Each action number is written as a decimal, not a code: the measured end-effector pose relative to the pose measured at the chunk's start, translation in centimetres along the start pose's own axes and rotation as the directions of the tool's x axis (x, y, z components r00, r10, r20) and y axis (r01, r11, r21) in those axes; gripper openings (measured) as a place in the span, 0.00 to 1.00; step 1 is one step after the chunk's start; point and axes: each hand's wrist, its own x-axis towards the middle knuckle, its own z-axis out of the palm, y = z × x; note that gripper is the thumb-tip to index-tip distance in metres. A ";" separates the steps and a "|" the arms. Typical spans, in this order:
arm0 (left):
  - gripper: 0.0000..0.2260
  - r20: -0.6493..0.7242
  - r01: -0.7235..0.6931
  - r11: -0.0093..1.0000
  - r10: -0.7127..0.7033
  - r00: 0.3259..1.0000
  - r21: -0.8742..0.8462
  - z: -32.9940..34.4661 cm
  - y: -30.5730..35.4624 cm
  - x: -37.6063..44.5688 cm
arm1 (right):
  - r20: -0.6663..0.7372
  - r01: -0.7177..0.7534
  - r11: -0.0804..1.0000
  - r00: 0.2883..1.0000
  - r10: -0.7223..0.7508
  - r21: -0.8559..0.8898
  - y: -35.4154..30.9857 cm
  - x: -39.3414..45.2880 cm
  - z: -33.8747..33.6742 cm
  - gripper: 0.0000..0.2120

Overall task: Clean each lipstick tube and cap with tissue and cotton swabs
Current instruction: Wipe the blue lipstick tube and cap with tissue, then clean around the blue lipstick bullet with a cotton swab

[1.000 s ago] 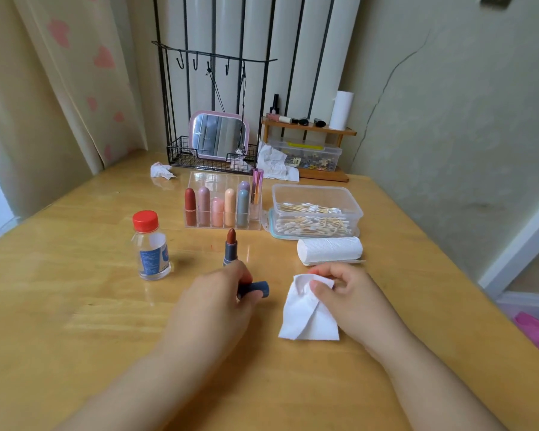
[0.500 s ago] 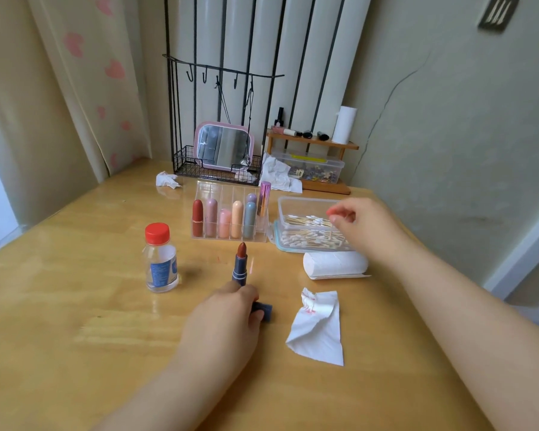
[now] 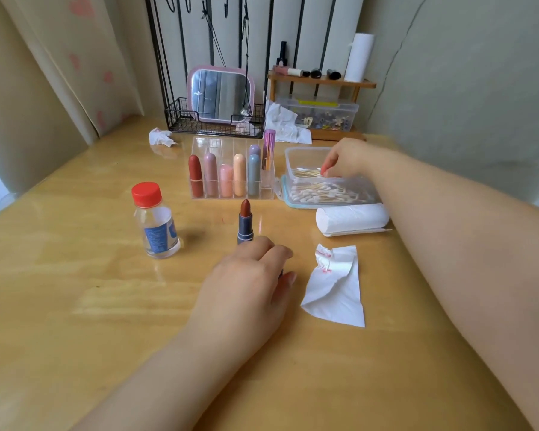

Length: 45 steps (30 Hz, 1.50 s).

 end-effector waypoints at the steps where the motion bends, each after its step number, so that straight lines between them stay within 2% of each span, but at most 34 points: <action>1: 0.15 0.007 -0.004 1.000 0.004 1.000 -0.008 0.0 0.0 0.0 | 0.012 0.002 1.000 1.000 -0.002 -0.009 -0.1 0.2 0.1 0.08; 12: 0.14 -0.011 -0.025 0.999 0.024 1.000 -0.021 -0.3 0.3 -0.1 | 0.043 -0.020 0.988 0.999 0.027 -0.150 -0.9 2.1 1.0 0.10; 22: 0.13 -0.039 -0.040 0.999 0.038 0.998 -0.028 -0.4 0.2 -0.1 | 0.078 -0.035 0.998 0.996 0.038 -0.045 -0.8 1.8 0.9 0.09; 28: 0.12 -0.087 -0.068 0.998 0.067 0.994 -0.013 -0.3 0.3 0.0 | -0.058 0.035 0.993 0.998 -0.029 0.110 -0.3 0.9 -0.5 0.05; 34: 0.12 -0.130 -0.086 0.996 0.085 0.988 0.003 -0.4 0.3 -0.1 | -0.150 0.122 0.989 0.983 -0.108 0.084 -0.5 -2.0 -1.9 0.04; 37: 0.11 -0.196 -0.089 0.996 0.090 0.977 0.014 -0.8 0.2 0.0 | -0.240 0.150 0.978 0.964 -0.111 0.148 -1.1 -4.5 -2.2 0.04; 41: 0.08 -0.412 -0.093 0.994 0.063 0.909 -0.052 -2.5 0.6 0.2 | -0.352 0.201 0.888 0.935 -0.048 0.413 -2.8 -9.2 -1.0 0.05; 43: 0.05 -0.543 -0.096 0.989 0.020 0.840 -0.112 -3.6 0.8 0.3 | -0.382 0.241 0.827 0.923 -0.034 0.509 -4.0 -11.8 0.1 0.06; 45: 0.03 -0.667 -0.055 0.976 -0.102 0.738 -0.210 -4.5 0.4 0.5 | -0.400 0.274 0.780 0.916 -0.034 0.562 -5.0 -14.2 1.1 0.05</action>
